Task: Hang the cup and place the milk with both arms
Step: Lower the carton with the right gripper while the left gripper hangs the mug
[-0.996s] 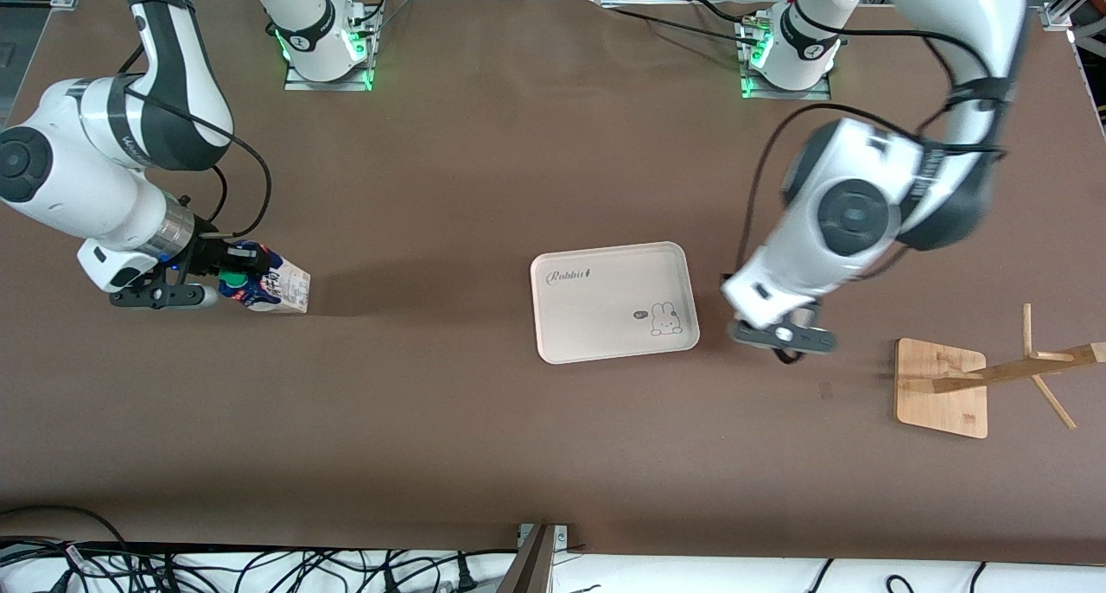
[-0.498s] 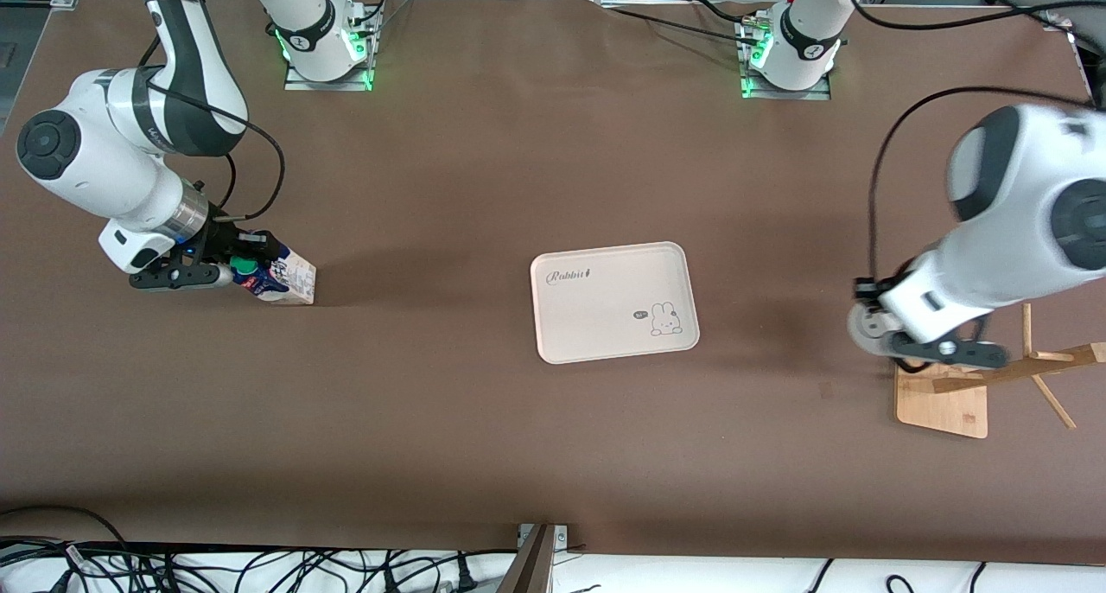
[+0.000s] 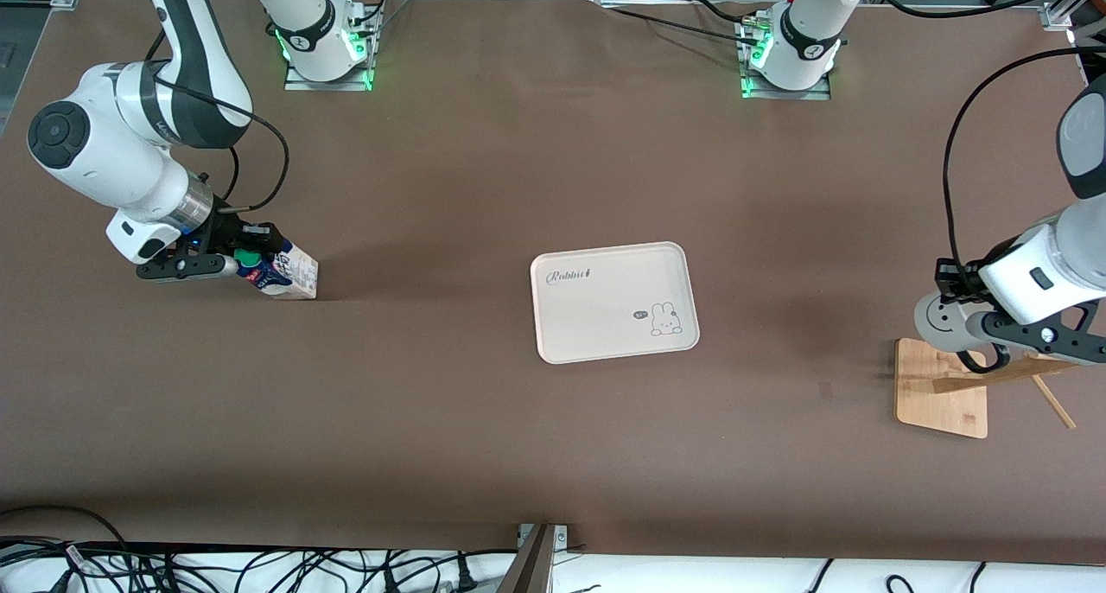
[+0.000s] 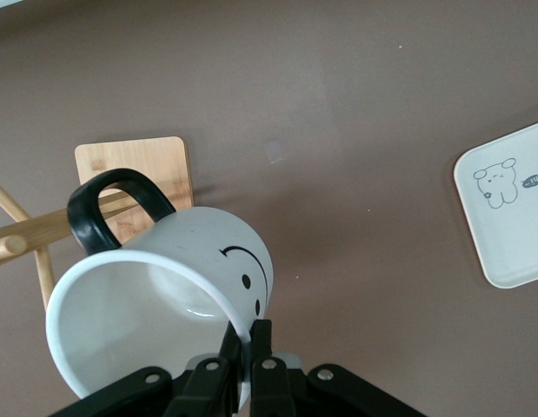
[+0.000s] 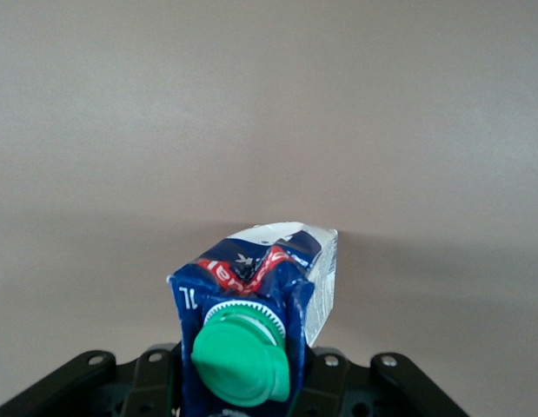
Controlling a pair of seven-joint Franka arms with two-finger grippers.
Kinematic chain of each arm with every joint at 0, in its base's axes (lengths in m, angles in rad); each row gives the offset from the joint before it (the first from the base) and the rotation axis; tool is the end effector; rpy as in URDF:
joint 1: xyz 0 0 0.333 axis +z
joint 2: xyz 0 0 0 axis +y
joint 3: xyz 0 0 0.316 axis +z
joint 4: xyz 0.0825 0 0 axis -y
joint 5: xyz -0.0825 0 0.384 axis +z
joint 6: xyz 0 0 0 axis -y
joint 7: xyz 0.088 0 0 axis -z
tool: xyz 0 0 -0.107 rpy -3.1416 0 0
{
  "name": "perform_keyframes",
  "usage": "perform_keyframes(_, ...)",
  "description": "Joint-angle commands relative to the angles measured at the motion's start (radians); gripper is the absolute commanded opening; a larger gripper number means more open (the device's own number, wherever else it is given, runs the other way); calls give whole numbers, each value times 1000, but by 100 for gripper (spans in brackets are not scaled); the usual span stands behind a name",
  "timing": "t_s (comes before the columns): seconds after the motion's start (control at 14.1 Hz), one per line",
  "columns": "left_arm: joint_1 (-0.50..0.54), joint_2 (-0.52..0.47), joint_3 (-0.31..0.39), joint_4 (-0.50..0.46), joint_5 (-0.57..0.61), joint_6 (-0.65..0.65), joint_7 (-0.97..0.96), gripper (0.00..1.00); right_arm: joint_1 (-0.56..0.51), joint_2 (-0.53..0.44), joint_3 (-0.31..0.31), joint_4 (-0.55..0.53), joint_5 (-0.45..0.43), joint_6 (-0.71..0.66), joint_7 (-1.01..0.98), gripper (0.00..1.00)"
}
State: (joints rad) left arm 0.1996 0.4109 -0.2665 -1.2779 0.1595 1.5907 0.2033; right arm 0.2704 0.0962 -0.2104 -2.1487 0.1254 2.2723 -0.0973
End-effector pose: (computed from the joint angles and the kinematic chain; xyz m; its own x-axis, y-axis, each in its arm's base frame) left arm 0.6687 0.0059 0.5186 0.9617 -0.2576 -0.0934 -0.2617 -0.9645 -0.0351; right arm 0.5537 0.0375 0.3611 0.9964 0.0776 0.0346 0.0800 -0.9940 -0.0749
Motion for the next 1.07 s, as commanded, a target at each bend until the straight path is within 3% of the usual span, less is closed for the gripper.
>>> perform_keyframes(0.0,38,8,-10,29,18,-21,63,0,4,-29,-7,-52,17,51,-39,31)
perform_keyframes(0.57,67,11,-10,65,18,-14,177,0,4,-3,-7,-69,17,102,-39,32)
perform_keyframes(0.64,73,12,-10,65,18,-14,186,0,4,-1,-7,-68,17,102,-36,39)
perform_keyframes(0.78,92,15,-10,63,18,-14,208,0,4,7,-7,-63,19,101,-22,100)
perform_keyframes(1.0,118,17,-10,61,20,-14,243,0,4,7,-7,-54,39,92,-24,100)
